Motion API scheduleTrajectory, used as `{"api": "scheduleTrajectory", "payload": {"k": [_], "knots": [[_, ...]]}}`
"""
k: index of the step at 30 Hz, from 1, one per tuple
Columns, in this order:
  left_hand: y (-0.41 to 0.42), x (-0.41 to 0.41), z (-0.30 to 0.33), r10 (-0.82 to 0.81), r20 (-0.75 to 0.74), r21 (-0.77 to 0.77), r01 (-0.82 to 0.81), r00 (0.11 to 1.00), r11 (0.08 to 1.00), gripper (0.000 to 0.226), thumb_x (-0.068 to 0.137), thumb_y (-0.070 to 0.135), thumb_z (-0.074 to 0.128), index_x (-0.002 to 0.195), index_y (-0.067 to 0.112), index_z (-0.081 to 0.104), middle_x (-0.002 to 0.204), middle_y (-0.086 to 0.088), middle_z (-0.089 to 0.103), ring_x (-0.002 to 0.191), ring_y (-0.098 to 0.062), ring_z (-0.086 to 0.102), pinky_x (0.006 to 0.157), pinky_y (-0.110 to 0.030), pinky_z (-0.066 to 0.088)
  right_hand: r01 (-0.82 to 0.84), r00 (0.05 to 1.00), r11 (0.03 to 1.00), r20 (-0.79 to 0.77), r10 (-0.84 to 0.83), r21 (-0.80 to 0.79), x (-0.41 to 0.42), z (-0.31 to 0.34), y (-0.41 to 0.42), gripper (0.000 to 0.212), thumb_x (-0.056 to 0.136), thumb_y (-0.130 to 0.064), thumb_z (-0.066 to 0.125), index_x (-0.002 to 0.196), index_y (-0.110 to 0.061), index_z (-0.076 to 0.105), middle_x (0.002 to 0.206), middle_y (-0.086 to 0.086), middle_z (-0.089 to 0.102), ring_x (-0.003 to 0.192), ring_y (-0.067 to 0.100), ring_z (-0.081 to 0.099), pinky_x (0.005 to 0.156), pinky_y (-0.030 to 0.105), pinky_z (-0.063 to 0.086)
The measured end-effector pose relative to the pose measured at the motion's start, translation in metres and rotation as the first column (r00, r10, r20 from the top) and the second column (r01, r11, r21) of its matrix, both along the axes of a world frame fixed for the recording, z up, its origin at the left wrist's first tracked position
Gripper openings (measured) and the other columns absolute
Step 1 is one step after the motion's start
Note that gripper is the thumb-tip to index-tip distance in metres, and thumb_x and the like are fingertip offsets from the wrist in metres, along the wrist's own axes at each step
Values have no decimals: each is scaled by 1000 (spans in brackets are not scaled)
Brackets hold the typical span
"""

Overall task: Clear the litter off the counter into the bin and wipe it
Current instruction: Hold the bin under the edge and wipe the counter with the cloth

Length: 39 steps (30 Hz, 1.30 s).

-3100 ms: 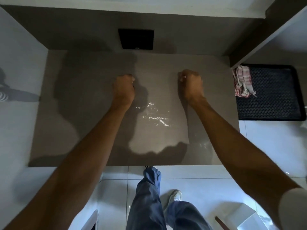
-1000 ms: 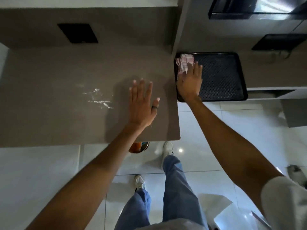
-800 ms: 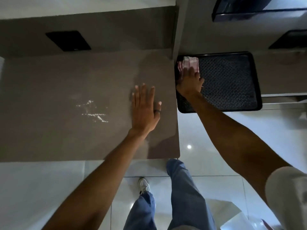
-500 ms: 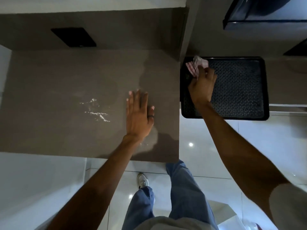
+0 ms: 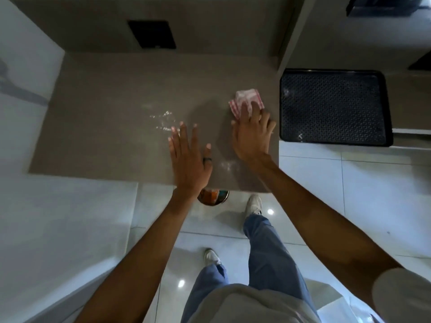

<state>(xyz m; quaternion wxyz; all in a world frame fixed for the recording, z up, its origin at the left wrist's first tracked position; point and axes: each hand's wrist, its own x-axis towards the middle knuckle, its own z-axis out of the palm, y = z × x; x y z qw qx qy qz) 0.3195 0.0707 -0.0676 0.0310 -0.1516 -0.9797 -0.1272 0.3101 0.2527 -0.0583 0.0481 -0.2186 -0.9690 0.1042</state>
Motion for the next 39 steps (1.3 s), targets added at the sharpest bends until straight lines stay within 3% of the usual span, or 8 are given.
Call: {"api": "scheduleTrajectory", "payload": {"k": [6, 10, 16, 19, 25, 30, 35, 39], "knots": [[-88, 105, -52, 83, -49, 152, -75, 995, 986, 62, 107, 41, 42, 162, 13, 34, 171, -21, 25, 160, -39, 17, 132, -53, 13, -338, 808, 940, -499, 312, 40, 127, -45, -119, 34, 98, -29, 49, 131, -23, 55, 145, 7, 47, 124, 31, 48, 92, 42, 36], [-127, 159, -115, 248, 153, 106, -266, 957, 958, 58, 102, 33, 54, 152, 3, 48, 163, -21, 40, 156, -39, 30, 127, -59, 22, -468, 873, 882, -183, 451, -60, 185, -128, -155, 44, 89, -28, 63, 132, -20, 56, 146, 11, 53, 132, 34, 51, 100, 50, 45], [-133, 135, -274, 293, 649, 34, -412, 702, 911, 74, 106, 45, 47, 164, 7, 21, 172, -20, 21, 161, -36, 16, 130, -55, 21, -13, 924, 944, 358, 138, -330, 162, -301, -144, 73, 99, -30, 56, 161, -15, 20, 171, 14, 13, 158, 35, 13, 123, 57, 29], [-111, 82, -362, 277, 818, 140, -641, 505, 754, 90, 100, 46, 61, 165, 7, 13, 171, -22, 18, 158, -38, 24, 125, -54, 32, 366, 900, 740, 418, -125, -564, 124, -390, -128, 88, 98, -25, 62, 163, -12, 5, 171, 16, 6, 158, 37, 12, 124, 53, 28], [-96, 43, -473, -18, 979, 184, -839, 204, 512, 87, 98, 41, 67, 163, 29, 12, 168, -10, 30, 144, -43, 47, 103, -69, 51, 579, 813, 454, 520, -260, -678, 97, -494, -107, 64, 96, -15, 62, 154, -16, 35, 142, 18, 57, 128, 40, 59, 99, 56, 57], [-109, 71, -436, -60, 951, 299, -854, 304, 426, 52, 94, 37, 72, 140, 36, 49, 141, -8, 63, 112, -39, 72, 63, -65, 64, 488, 867, 552, 450, -214, -676, 122, -452, -119, 39, 98, -17, 56, 137, -18, 56, 127, 13, 69, 110, 33, 69, 89, 53, 62], [-155, 105, -298, -68, 975, 222, -905, 212, 362, 60, 98, 6, 65, 141, 42, 43, 140, -11, 65, 110, -42, 73, 69, -60, 65, 353, 925, 646, 355, -133, -677, 153, -303, -153, 46, 98, -16, 51, 144, -22, 49, 125, 10, 71, 108, 33, 71, 88, 45, 63], [-182, 120, -173, -124, 975, 212, -941, 185, 265, 71, 93, -17, 53, 128, 44, 52, 133, -10, 64, 114, -49, 70, 71, -61, 65, 39, 998, 807, -21, -64, -590, 186, -151, -196, 37, 106, -39, 38, 139, -23, 46, 133, 2, 59, 120, 19, 57, 96, 44, 57]]}}
